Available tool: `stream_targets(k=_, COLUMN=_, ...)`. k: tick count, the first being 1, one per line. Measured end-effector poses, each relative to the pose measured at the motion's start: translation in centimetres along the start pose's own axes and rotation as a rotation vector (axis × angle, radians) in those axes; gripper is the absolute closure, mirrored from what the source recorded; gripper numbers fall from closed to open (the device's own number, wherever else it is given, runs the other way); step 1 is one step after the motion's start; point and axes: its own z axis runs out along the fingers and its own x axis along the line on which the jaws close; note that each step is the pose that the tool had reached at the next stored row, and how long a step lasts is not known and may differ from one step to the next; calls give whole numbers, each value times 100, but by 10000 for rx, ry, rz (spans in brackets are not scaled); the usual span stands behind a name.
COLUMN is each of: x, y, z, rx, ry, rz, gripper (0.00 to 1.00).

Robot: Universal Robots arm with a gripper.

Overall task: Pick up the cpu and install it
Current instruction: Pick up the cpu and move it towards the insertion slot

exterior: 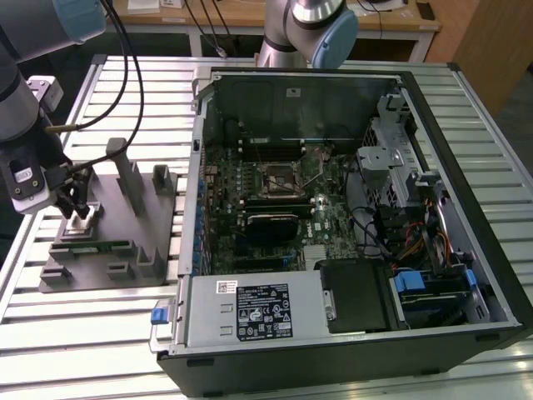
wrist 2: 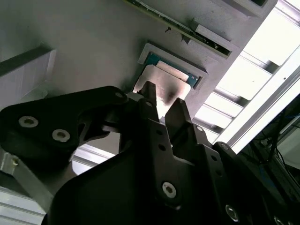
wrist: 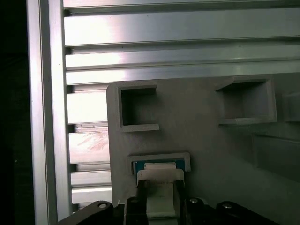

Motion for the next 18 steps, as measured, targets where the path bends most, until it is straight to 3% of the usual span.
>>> stream_targets(k=1, x=0, y=0, z=0, rx=0, ry=0, rz=0, gripper=65)
stream_targets(k=3, x=0, y=0, z=0, rx=0, ry=0, rz=-1, gripper=53)
stream_targets(k=5, x=0, y=0, z=0, rx=0, ry=0, rz=-1, gripper=53)
stream_targets(k=6, x=0, y=0, z=0, rx=0, ry=0, rz=-2, gripper=47)
stream_targets(k=18, x=0, y=-2, z=46, rx=-4, ry=20, rz=-297, gripper=47)
